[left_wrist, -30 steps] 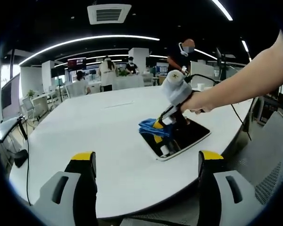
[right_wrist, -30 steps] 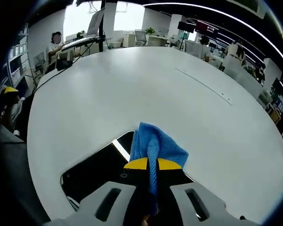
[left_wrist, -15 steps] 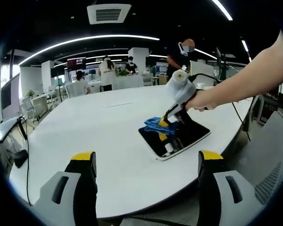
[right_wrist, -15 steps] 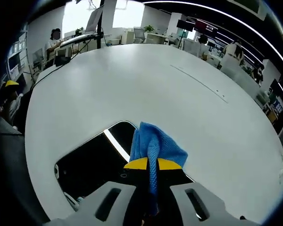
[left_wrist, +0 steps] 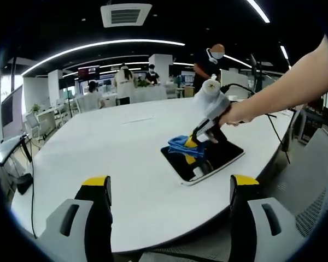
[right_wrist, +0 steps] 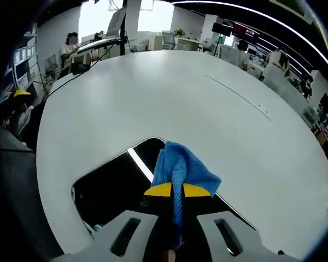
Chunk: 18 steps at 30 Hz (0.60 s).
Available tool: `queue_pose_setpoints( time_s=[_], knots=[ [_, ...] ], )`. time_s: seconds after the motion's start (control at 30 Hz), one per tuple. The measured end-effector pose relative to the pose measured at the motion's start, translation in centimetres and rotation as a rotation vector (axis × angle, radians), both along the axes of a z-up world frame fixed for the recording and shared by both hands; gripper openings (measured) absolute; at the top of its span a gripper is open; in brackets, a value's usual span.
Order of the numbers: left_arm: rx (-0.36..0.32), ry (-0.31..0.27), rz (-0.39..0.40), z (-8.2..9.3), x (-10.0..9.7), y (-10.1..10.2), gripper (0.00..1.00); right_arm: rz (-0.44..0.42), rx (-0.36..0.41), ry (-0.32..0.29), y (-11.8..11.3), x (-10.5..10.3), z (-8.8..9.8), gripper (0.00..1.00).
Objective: Wipe the mirror surface with the cleaning cloth until all visible marks leave the cleaned area.
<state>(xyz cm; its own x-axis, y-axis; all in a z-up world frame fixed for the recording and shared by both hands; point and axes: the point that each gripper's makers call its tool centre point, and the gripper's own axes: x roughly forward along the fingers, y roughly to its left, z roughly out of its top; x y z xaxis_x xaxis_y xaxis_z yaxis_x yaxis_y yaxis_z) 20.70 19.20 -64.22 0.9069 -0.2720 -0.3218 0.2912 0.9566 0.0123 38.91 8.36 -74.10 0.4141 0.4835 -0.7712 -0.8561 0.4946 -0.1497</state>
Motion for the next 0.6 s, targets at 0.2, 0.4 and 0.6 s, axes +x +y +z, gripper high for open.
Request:
queue_pose_setpoints(
  time_s=[0.2, 0.4, 0.6],
  knots=[
    [0.002, 0.001, 0.001, 0.0, 0.0, 0.1, 0.88, 0.005, 0.028, 0.002, -0.2, -0.9, 0.1, 0.00],
    [0.004, 0.008, -0.002, 0.0, -0.2, 0.1, 0.87, 0.010, 0.056, 0.019, -0.2, -2.4, 0.4, 0.00],
    [0.002, 0.001, 0.003, 0.2, -0.2, 0.1, 0.88, 0.016, 0.077, 0.028, -0.5, -3.4, 0.4, 0.00]
  ],
)
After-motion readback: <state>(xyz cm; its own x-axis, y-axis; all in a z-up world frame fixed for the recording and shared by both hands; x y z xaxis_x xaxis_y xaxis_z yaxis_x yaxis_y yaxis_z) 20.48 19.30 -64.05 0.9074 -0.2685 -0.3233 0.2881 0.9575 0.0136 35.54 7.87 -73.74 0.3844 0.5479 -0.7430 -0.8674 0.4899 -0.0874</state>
